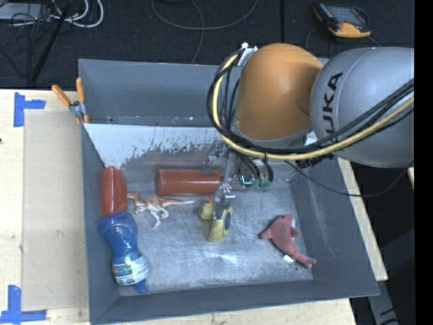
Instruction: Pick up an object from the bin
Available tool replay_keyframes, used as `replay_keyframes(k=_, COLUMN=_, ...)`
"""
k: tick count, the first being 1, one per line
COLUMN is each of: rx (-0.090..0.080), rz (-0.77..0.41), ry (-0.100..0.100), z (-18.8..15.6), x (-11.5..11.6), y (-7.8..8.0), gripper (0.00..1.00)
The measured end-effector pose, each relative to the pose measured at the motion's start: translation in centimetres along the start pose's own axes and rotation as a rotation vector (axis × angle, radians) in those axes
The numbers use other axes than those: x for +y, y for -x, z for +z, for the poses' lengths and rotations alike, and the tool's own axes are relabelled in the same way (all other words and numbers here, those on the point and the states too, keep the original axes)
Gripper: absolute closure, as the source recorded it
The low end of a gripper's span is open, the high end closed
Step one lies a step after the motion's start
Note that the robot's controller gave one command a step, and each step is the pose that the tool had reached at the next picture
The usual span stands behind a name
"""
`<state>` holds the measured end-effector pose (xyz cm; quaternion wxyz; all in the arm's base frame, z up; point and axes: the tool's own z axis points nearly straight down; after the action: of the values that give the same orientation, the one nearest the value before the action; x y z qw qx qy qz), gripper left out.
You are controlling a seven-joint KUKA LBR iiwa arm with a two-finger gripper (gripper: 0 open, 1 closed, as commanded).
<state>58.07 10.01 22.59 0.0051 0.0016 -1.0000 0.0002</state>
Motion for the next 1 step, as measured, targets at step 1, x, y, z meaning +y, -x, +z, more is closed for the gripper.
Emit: replay_keyframes(k=1, rx=-0.009, rz=0.002, ry=0.001, z=-0.48, x=-0.05, y=0.14, gripper=0.00)
